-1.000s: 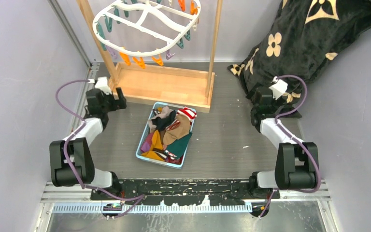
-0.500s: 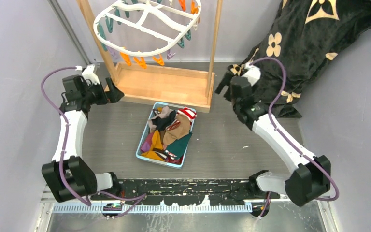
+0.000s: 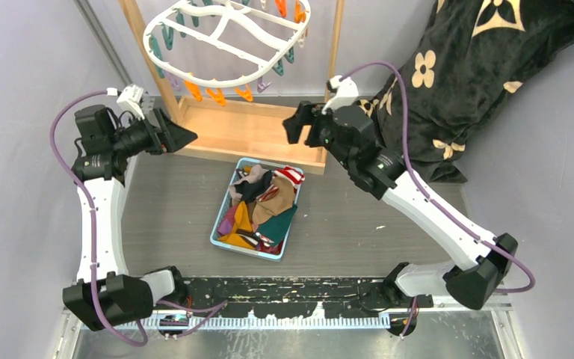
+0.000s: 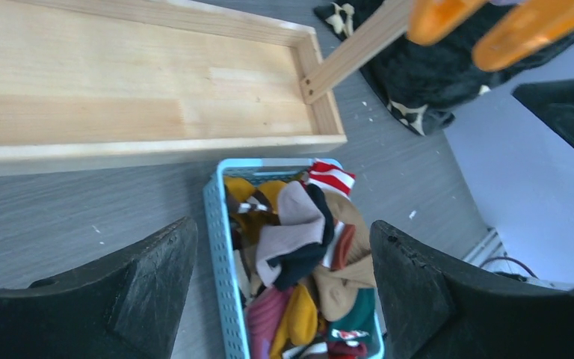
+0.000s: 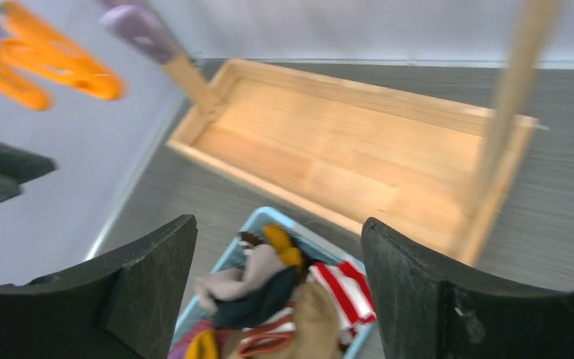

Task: Clip the socks to the hanger
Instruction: Open the clamp at the hanger.

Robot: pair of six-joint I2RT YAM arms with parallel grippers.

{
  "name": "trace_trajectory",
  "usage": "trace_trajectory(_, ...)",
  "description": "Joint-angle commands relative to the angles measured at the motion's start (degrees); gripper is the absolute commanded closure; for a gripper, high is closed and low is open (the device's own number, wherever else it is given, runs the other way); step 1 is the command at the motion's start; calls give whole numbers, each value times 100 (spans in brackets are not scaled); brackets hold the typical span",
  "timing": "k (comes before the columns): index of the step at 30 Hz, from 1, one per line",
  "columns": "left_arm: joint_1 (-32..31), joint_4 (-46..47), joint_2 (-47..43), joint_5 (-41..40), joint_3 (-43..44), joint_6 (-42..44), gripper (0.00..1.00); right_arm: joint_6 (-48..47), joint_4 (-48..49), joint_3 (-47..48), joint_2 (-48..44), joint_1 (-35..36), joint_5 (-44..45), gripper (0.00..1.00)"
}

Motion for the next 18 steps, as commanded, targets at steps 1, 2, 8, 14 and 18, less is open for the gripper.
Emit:
trace_trajectory(1,-57,-144,-410,563,133,-323,18,-196,336,754,538,228,-1066,19)
trace_trajectory(2,-100,-147,-457,554,155,-376,20,-195,388,898,678,301,-1120,22)
trace_trajectory(8,-401,-149,-605,312,420,-551,26,-760,823,1435,1297,1137,-226,24)
trace_trajectory(14,-408,-333,-493,22,1204,-954,35,-1394,2110,1227,1586,1706,438,29)
trace_trajectory(18,-403,-131,-486,-41,1475,-1372,39,-1450,2605,1350,1839,1731,339,28)
